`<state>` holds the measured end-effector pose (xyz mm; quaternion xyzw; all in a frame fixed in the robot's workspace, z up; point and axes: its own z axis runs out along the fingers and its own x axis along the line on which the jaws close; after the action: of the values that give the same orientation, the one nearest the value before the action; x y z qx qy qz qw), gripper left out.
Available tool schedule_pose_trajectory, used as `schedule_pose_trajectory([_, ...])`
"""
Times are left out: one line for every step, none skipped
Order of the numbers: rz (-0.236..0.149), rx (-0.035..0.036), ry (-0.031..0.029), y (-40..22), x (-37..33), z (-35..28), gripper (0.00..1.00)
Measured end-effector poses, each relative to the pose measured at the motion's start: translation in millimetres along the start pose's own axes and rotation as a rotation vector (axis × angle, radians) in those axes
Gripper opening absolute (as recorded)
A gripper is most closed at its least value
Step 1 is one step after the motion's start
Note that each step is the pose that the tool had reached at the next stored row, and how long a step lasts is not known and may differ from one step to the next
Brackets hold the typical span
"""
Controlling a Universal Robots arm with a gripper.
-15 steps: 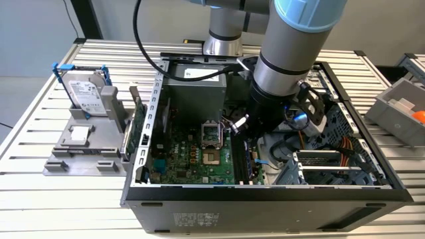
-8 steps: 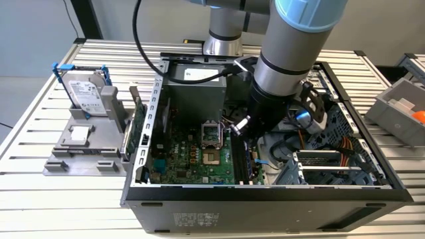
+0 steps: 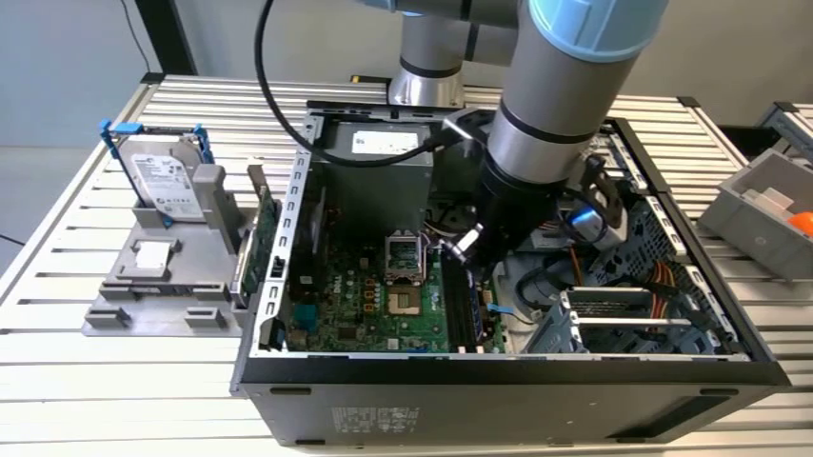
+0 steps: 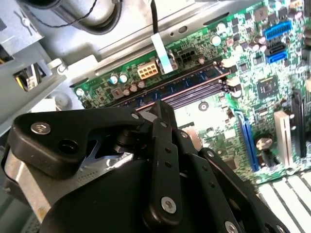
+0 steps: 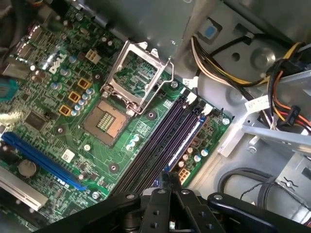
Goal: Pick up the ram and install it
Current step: 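Press down the ram until it locks into place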
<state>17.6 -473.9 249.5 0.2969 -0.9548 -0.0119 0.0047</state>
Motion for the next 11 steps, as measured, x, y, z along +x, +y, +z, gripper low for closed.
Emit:
schedule_pose_trajectory([-0.012,-0.0006,-0.0001,-0.1,-0.1,0.0,0.00])
schedule_pose_trajectory([-0.022,-0.0017,-0.0005,-0.3,-0.3,-0.1,0.00])
schedule_pose_trajectory([-0.032,-0.0035,-0.0016,-0.5,-0.5,-0.1,0.00])
schedule_pose_trajectory([-0.042,-0.0054,-0.0027,-0.6,-0.7,-0.1,0.00])
schedule_pose_trajectory([-0.052,-0.0073,-0.0038,-0.7,-0.9,-0.1,0.00])
schedule_pose_trajectory([-0.062,-0.0087,-0.0045,-0.8,-1.0,-0.1,0.00])
schedule_pose_trajectory([-0.072,-0.0109,-0.0058,-0.8,-1.1,-0.1,0.00])
schedule_pose_trajectory([-0.080,-0.0142,-0.0080,-1.0,-1.3,-0.1,0.00])
schedule_pose_trajectory([-0.089,-0.0166,-0.0096,-1.0,-1.3,-0.1,0.00])
schedule_pose_trajectory([-0.097,-0.0181,-0.0104,-1.0,-1.4,-0.1,0.00])
schedule_pose_trajectory([-0.105,-0.0195,-0.0112,-1.0,-1.5,0.0,0.00])
